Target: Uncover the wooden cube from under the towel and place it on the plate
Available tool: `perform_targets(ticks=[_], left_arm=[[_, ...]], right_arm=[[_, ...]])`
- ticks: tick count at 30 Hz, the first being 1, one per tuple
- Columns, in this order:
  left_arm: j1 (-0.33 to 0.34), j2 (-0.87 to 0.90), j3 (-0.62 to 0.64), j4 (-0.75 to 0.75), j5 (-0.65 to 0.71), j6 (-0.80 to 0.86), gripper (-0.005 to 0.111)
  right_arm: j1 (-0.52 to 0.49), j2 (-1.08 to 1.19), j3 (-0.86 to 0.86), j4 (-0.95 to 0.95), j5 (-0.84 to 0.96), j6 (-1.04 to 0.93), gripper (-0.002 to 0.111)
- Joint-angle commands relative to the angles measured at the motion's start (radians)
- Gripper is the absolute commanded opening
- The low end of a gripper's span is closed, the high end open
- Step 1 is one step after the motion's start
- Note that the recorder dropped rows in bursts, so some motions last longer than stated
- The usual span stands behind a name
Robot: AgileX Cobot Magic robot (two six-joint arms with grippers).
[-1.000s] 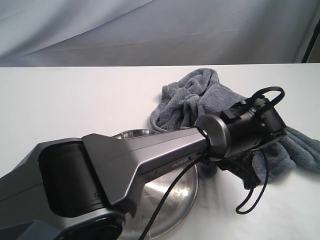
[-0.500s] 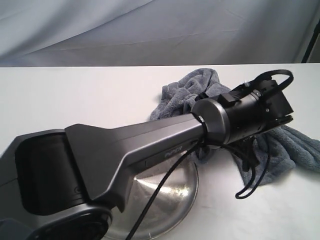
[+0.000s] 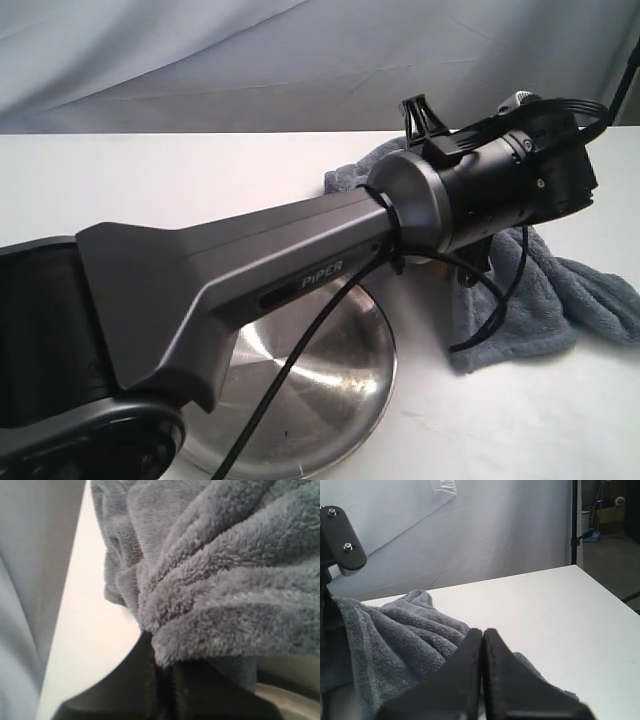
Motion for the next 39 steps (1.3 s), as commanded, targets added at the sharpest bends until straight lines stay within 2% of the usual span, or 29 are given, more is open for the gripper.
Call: perform_targets(ticks=[1, 8, 10, 19, 27, 29, 33, 39], left_arm=[[-0.001, -0.033, -0.001, 0.119, 0.000, 0.004, 0.000], [-0.001, -0.038, -0.001, 0.256, 0.000, 0.004, 0.000], [-0.001, -0.038, -0.001, 0.283, -0.059, 0.004, 0.000], [-0.001, -0.038, -0.001, 0.493, -0.429, 0.004, 0.000], [-0.001, -0.036, -0.001, 0.495, -1.010, 0.004, 0.000], [-0.001, -0.036, -0.001, 0.488, -1.121, -0.003, 0.000], [-0.001, -0.036, 0.000, 0.484, -1.212, -0.022, 0.000], [-0.001, -0.006, 0.000, 0.484, -1.230, -0.212, 0.000]], right_arm=[[0.001, -0.005, 0.004, 0.004, -0.001, -0.008, 0.000], [0.001, -0.005, 0.004, 0.004, -0.001, -0.008, 0.000], [0.001, -0.005, 0.004, 0.004, -0.001, -0.008, 0.000], [0.001, -0.005, 0.004, 0.004, -0.001, -0.008, 0.000], [0.001, -0.005, 0.004, 0.004, -0.001, -0.008, 0.000], [0.001, -0.005, 0.004, 0.004, -0.001, -0.008, 0.000], [0.001, -0.005, 0.004, 0.004, -0.001, -0.008, 0.000], [0.001, -0.005, 0.004, 0.004, -0.001, -0.008, 0.000]])
